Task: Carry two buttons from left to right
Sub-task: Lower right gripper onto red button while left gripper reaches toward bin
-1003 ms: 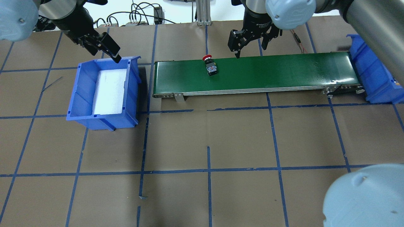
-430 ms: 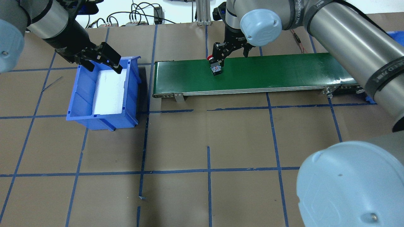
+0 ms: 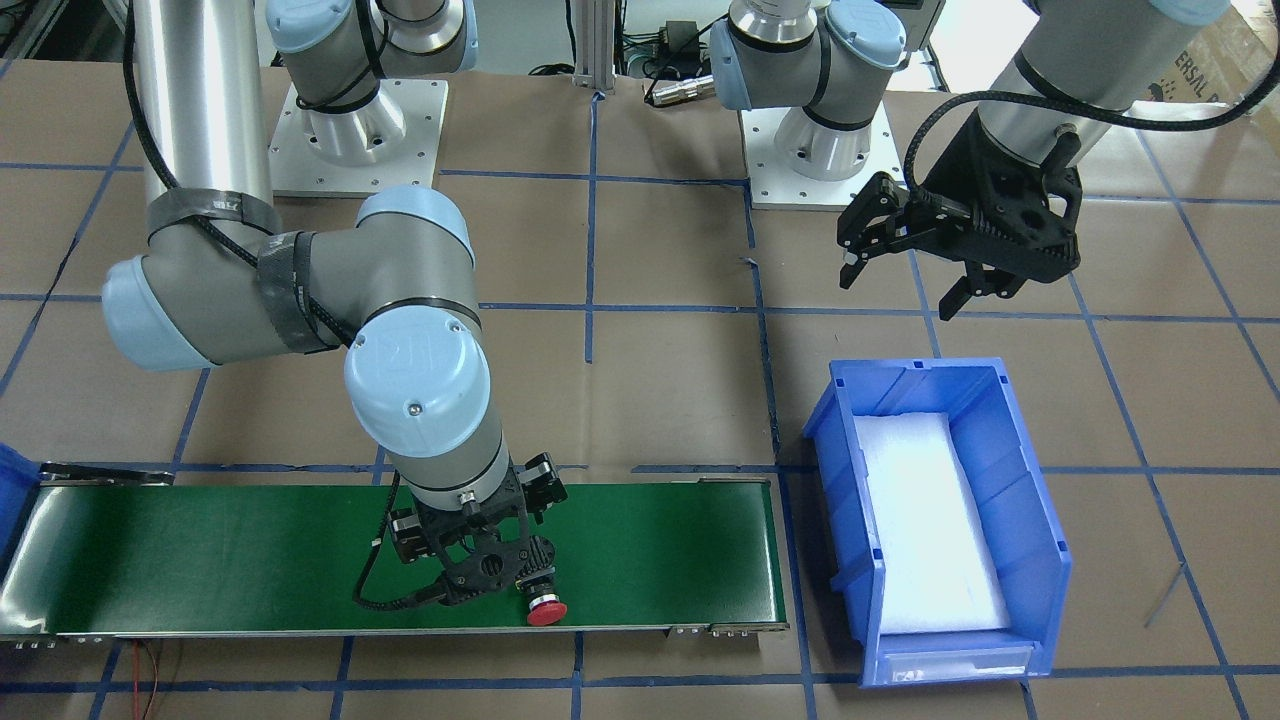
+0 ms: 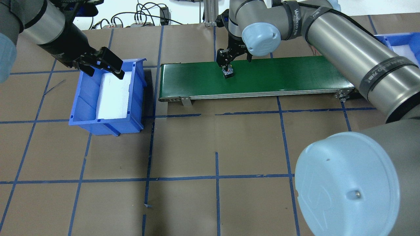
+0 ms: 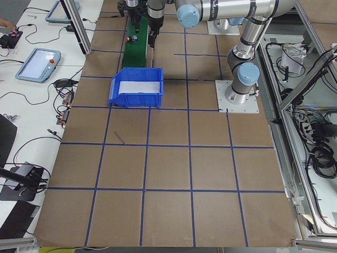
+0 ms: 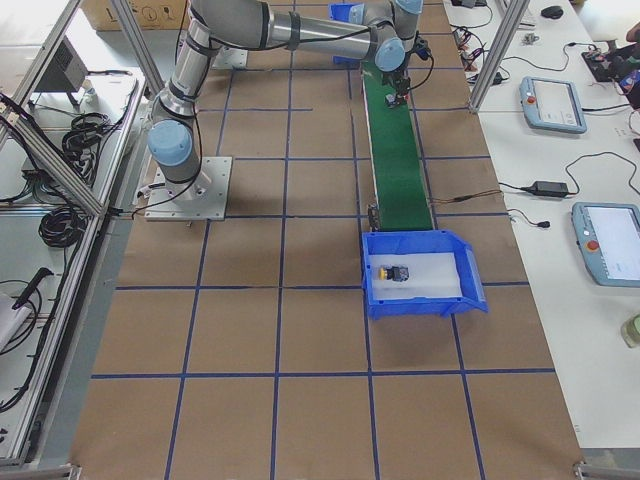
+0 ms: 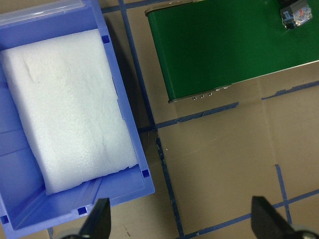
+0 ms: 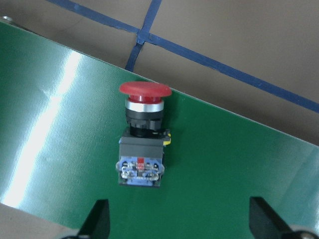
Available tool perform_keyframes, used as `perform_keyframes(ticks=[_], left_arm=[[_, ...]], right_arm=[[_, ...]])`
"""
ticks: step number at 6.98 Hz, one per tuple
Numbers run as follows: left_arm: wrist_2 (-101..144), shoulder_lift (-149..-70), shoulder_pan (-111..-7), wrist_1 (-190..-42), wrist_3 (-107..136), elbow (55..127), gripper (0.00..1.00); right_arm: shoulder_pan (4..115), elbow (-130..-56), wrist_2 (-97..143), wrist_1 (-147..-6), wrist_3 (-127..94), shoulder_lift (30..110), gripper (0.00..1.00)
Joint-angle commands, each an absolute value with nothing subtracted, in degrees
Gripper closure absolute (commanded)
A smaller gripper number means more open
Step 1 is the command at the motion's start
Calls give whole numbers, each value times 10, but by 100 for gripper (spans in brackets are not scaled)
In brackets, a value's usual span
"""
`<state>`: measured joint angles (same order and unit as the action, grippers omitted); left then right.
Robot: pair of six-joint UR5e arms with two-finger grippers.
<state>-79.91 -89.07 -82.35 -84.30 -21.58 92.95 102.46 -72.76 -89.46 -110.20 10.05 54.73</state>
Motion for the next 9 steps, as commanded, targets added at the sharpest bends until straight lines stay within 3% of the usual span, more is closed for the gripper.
perform_keyframes(ticks=[1, 5, 9], left_arm=[[-802, -892, -819, -839, -216, 924, 0], [-860, -892, -823, -894, -175, 925, 0], [-848, -907, -824, -893, -163, 917, 0]], right_arm=[[1025, -728, -893, -1111, 101, 534, 3], [1026, -730, -893, -1108, 102, 531, 3], [1021, -730, -894, -1110, 107, 519, 17]])
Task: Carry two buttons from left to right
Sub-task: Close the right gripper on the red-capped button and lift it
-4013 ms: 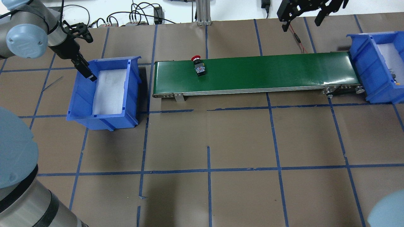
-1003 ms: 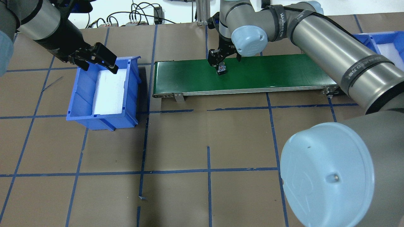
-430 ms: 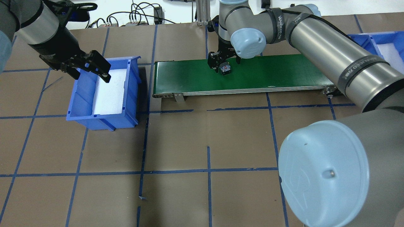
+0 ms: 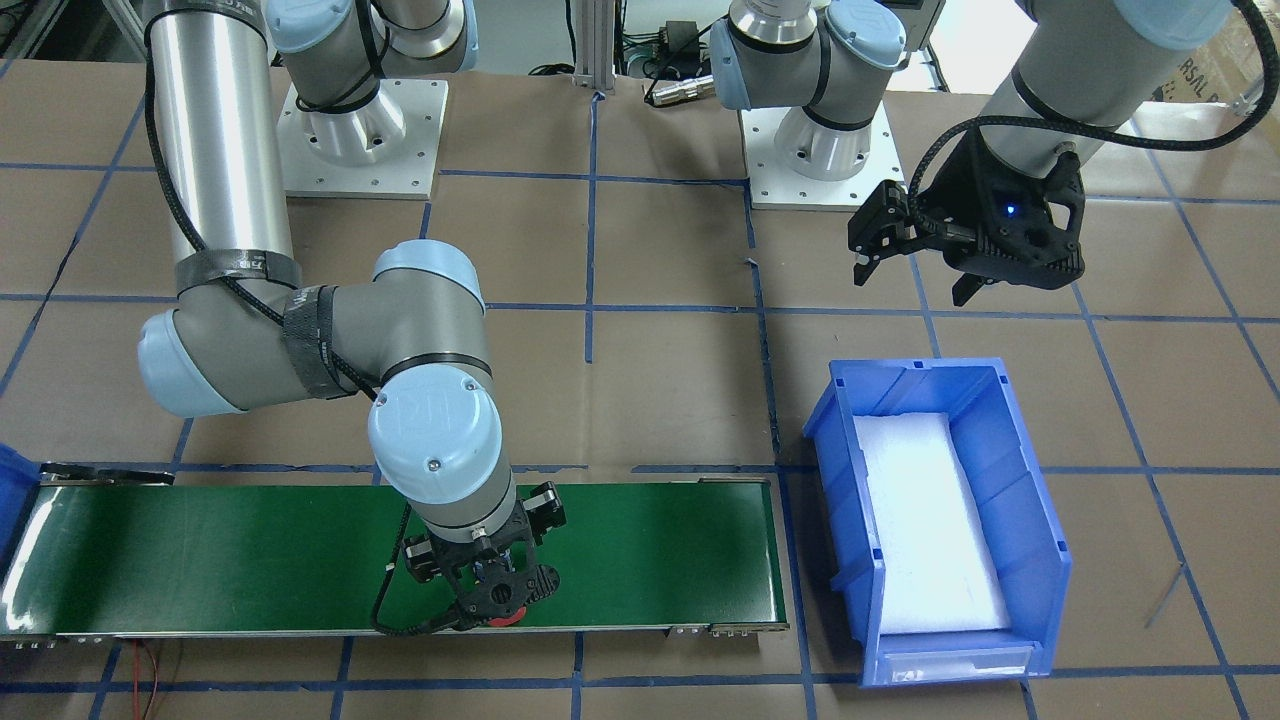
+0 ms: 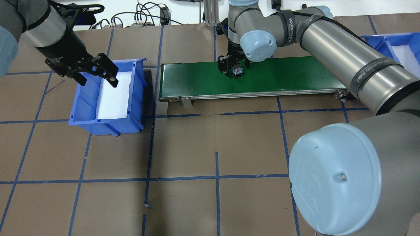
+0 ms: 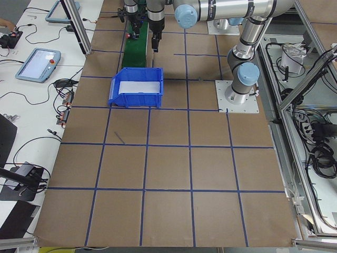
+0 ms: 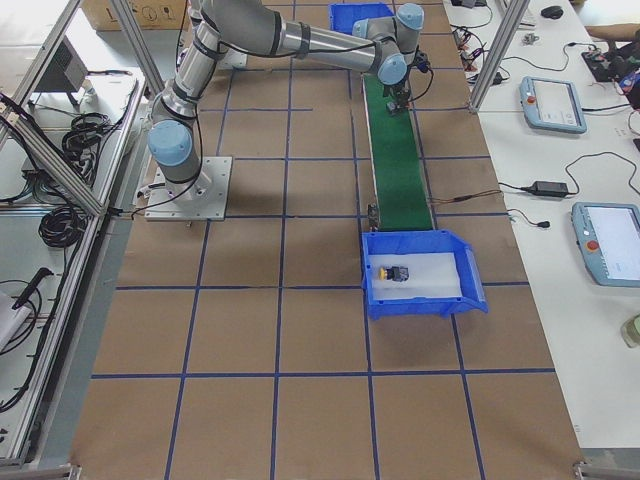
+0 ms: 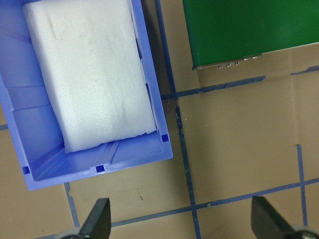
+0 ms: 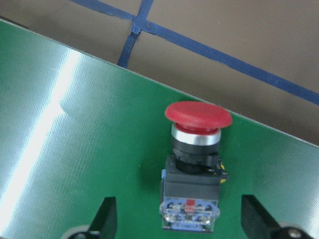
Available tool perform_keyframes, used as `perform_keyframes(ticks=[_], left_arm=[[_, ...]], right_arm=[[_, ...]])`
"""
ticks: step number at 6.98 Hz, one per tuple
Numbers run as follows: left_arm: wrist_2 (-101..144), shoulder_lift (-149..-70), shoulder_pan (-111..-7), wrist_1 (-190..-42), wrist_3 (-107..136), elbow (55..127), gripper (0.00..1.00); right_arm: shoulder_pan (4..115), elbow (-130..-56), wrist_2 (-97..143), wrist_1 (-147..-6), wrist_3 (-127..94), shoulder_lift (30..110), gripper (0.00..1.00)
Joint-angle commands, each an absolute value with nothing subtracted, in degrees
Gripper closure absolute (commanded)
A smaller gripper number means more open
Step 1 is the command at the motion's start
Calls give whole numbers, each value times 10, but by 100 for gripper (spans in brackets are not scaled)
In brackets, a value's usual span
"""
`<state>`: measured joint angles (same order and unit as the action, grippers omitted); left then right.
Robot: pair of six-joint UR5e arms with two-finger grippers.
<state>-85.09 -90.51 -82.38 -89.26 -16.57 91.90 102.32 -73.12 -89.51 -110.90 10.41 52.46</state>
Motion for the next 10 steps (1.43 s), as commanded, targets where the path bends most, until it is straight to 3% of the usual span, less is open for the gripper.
perform_keyframes(ticks=[1, 2, 3, 4, 8, 10], left_arm=[[-848, -907, -824, -893, -158, 917, 0], [-848, -907, -824, -893, -157, 918, 0], [-848, -906, -824, -893, -157, 918, 0], [-848, -907, -824, -893, -157, 919, 0], [-848, -906, -824, -892, -157, 924, 0], [-850, -904, -824, -892, -158, 927, 0]], right_arm=[[1020, -728, -893, -1110, 108, 519, 43], [1019, -727, -894, -1110, 109, 520, 69], [1016, -725, -896, -1110, 111, 520, 80], [1006, -718, -896, -1107, 117, 525, 84], [892, -641, -907, -1021, 162, 539, 85], [826, -641, -970, -963, 220, 569, 84]])
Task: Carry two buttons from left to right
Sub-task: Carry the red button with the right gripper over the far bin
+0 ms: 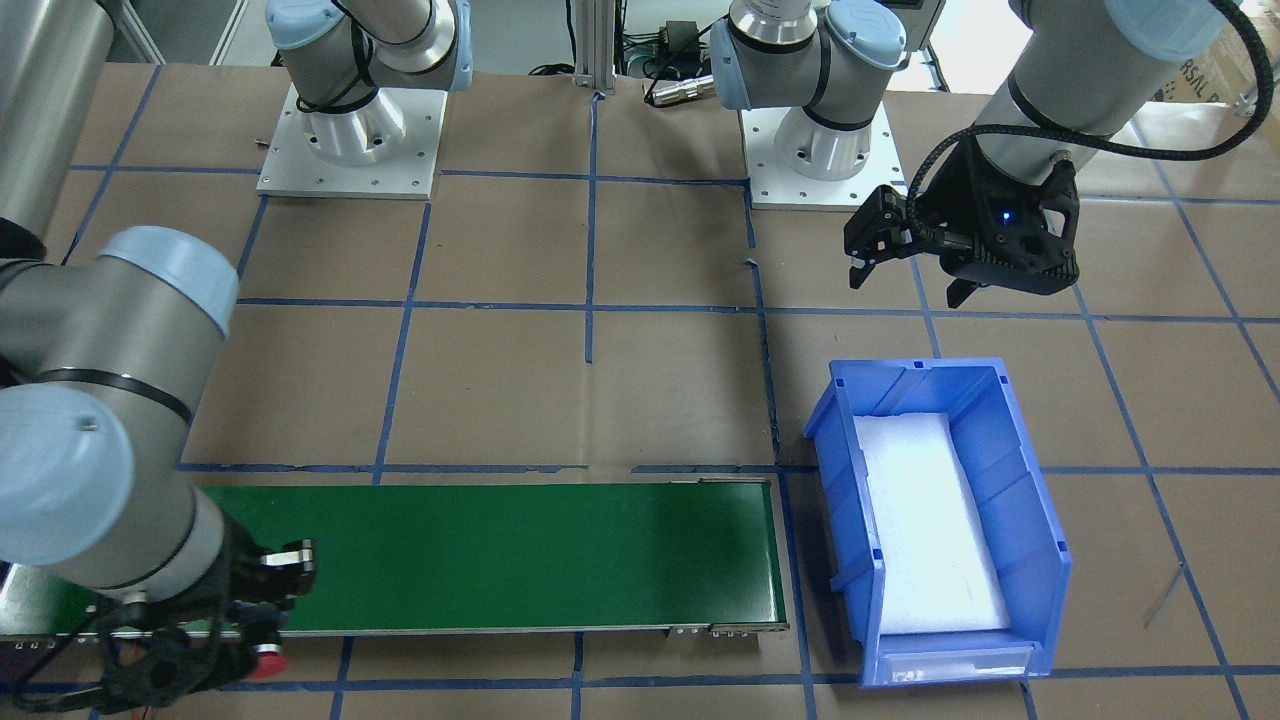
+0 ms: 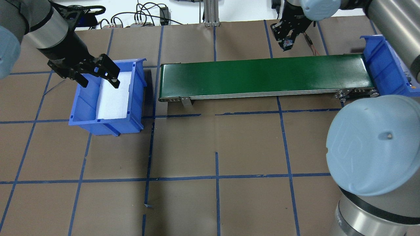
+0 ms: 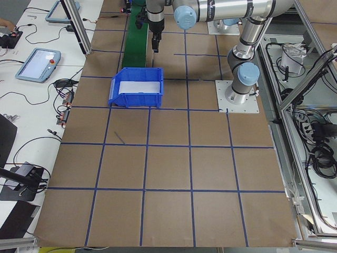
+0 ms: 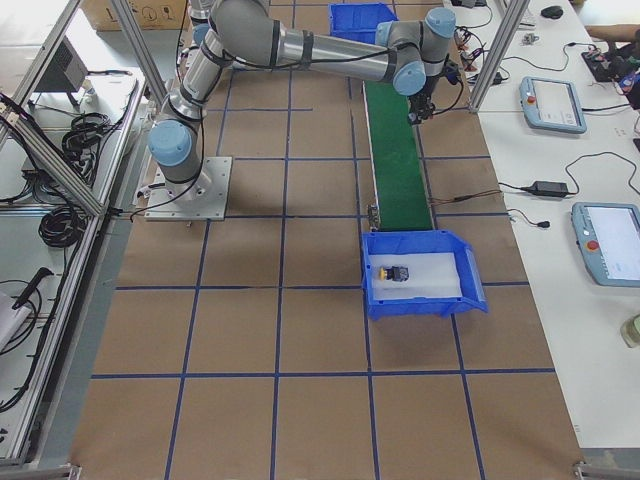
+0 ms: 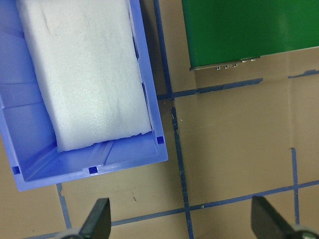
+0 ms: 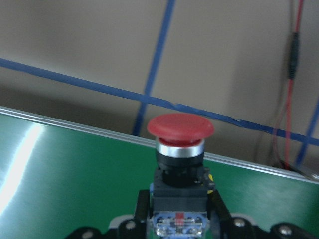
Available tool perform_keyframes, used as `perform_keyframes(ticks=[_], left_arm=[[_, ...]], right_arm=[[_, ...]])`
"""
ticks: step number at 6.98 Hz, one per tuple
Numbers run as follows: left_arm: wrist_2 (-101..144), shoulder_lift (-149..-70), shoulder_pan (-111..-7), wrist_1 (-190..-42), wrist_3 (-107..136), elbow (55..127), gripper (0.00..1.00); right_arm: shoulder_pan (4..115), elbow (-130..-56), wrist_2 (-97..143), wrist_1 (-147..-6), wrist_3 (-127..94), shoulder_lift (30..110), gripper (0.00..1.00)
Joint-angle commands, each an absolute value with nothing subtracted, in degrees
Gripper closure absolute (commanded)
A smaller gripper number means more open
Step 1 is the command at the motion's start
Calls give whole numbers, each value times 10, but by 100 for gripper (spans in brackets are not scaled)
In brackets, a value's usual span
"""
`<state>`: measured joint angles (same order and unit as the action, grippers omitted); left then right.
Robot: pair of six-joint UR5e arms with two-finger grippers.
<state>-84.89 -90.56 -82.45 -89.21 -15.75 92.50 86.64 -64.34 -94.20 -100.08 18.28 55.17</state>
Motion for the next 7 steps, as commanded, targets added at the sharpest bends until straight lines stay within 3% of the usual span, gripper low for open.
perform_keyframes(ticks=[1, 7], left_arm=[[-852, -904, -824, -891, -163, 927, 0], [-850, -907, -824, -890, -162, 928, 0]], right_arm=[[792, -642, -1002, -944, 274, 580, 85], [601, -635, -993, -926, 398, 584, 84]])
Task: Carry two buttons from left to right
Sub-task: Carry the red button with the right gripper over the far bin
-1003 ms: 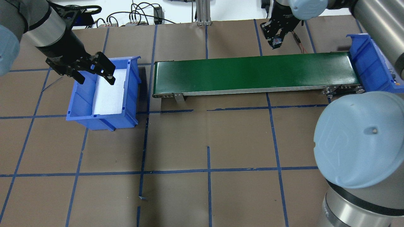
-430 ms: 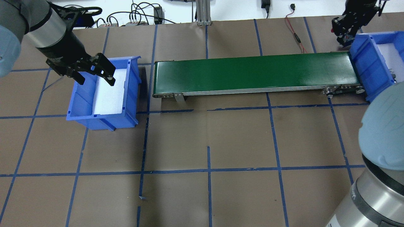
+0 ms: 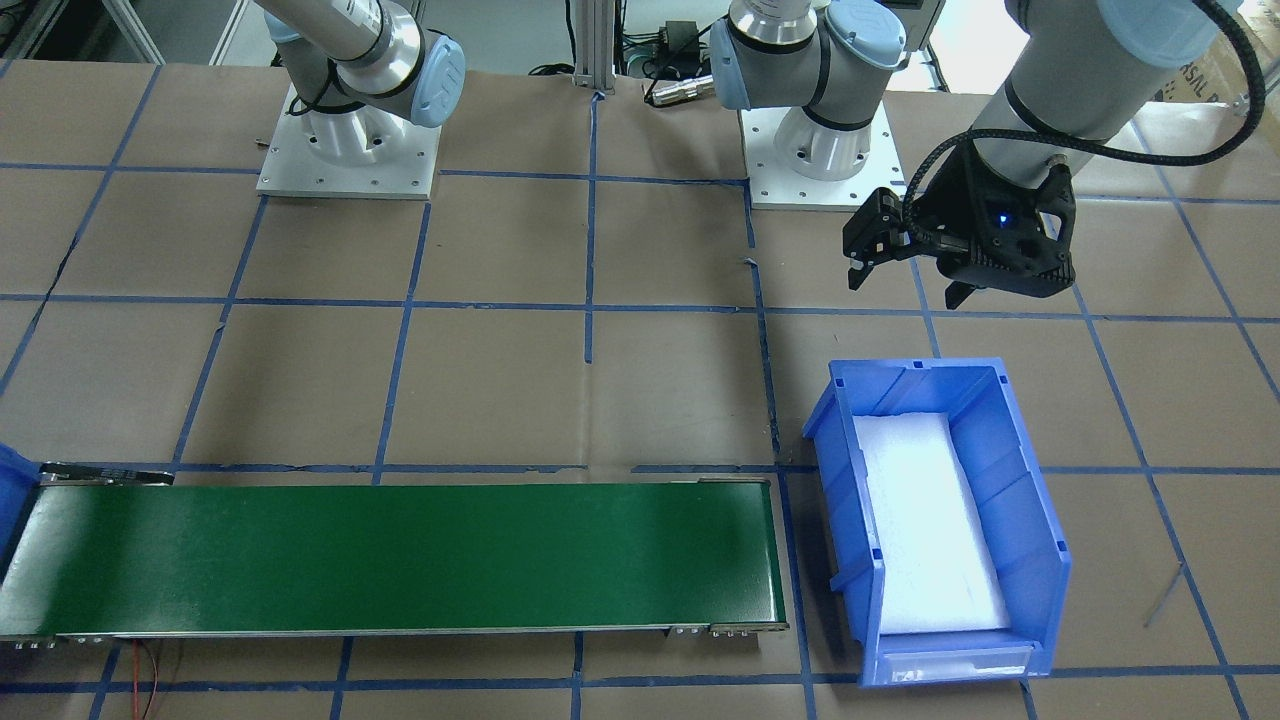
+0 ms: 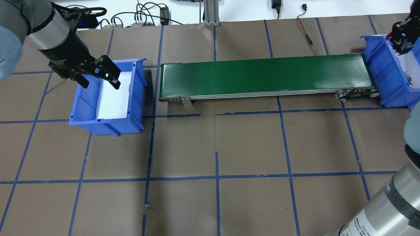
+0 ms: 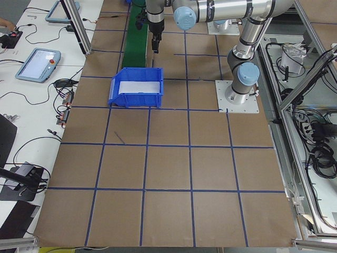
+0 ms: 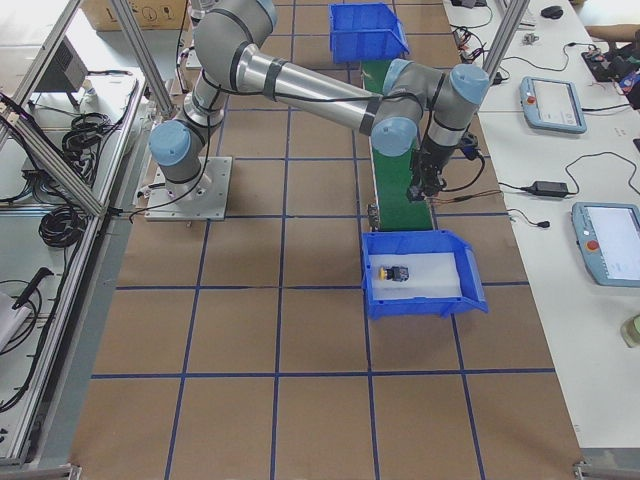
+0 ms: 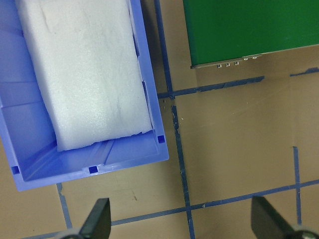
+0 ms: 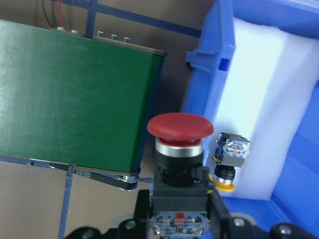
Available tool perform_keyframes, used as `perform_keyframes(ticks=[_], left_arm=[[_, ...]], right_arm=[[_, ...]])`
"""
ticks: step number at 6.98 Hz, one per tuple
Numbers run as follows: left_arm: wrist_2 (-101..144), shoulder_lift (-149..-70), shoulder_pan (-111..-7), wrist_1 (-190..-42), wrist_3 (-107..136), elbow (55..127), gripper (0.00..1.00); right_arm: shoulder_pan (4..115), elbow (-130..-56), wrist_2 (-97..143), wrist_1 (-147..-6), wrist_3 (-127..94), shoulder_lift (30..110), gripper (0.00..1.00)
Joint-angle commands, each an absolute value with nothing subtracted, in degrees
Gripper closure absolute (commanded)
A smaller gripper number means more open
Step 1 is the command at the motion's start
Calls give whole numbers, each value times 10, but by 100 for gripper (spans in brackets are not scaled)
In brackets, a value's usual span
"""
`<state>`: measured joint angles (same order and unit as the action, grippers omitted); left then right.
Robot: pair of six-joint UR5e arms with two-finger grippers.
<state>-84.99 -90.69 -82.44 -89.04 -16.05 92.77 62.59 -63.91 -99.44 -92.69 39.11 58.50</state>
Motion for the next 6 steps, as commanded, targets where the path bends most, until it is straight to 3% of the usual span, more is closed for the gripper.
perform_keyframes(ticks=[1, 6], left_arm=[[-850, -907, -824, -890, -162, 928, 0], [-850, -907, -825, -890, -159, 928, 0]], right_arm=[[599, -631, -994, -929, 399, 583, 84], [577, -578, -967, -968, 406, 513, 85]])
